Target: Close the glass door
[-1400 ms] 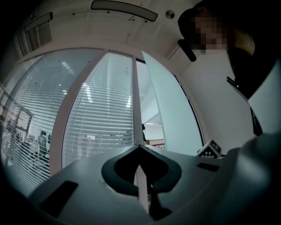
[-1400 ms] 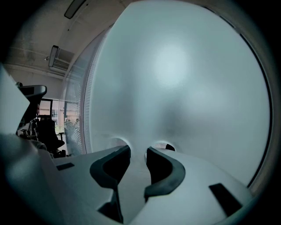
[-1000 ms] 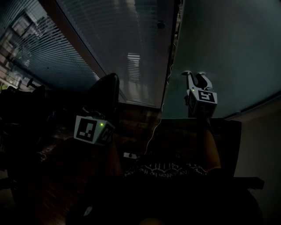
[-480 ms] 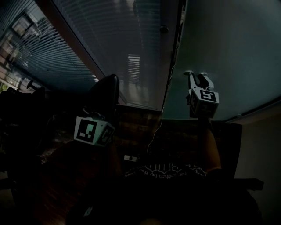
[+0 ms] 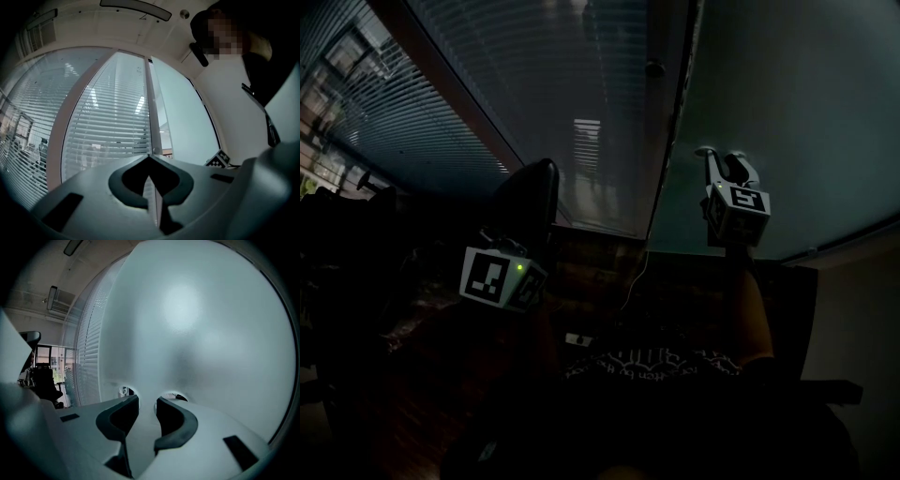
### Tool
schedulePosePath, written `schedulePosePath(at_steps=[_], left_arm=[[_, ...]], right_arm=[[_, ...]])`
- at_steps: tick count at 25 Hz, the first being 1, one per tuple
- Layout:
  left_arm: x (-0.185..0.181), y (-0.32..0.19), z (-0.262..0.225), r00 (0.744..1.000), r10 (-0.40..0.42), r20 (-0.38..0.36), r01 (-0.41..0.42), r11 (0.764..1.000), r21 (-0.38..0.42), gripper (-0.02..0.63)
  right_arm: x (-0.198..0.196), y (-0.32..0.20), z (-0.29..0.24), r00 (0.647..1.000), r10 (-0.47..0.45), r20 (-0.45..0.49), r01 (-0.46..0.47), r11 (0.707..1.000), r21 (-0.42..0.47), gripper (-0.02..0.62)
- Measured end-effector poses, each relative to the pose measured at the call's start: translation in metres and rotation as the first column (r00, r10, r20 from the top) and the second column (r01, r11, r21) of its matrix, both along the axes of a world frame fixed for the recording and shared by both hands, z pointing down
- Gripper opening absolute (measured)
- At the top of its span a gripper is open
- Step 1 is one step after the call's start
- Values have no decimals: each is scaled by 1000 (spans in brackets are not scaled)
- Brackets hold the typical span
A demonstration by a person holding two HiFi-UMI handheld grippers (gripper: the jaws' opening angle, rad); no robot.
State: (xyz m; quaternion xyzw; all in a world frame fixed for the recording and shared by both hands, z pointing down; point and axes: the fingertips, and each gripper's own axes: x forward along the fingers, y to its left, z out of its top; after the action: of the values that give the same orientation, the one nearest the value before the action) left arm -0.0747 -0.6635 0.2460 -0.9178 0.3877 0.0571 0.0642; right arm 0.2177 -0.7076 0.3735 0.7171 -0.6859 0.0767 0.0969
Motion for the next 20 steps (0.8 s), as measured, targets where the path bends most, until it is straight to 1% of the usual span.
schedulePosePath(at_steps=[8, 20], left_arm=[[-2, -16, 6, 1000, 1, 12, -1, 1000, -14, 2], [-6, -19, 12, 1000, 7, 13, -7, 1000, -20, 2]], right_arm=[[5, -20, 1, 1000, 6, 1, -6, 1000, 0, 120], [9, -26, 1, 1000, 15, -4, -15, 1000, -2, 120]])
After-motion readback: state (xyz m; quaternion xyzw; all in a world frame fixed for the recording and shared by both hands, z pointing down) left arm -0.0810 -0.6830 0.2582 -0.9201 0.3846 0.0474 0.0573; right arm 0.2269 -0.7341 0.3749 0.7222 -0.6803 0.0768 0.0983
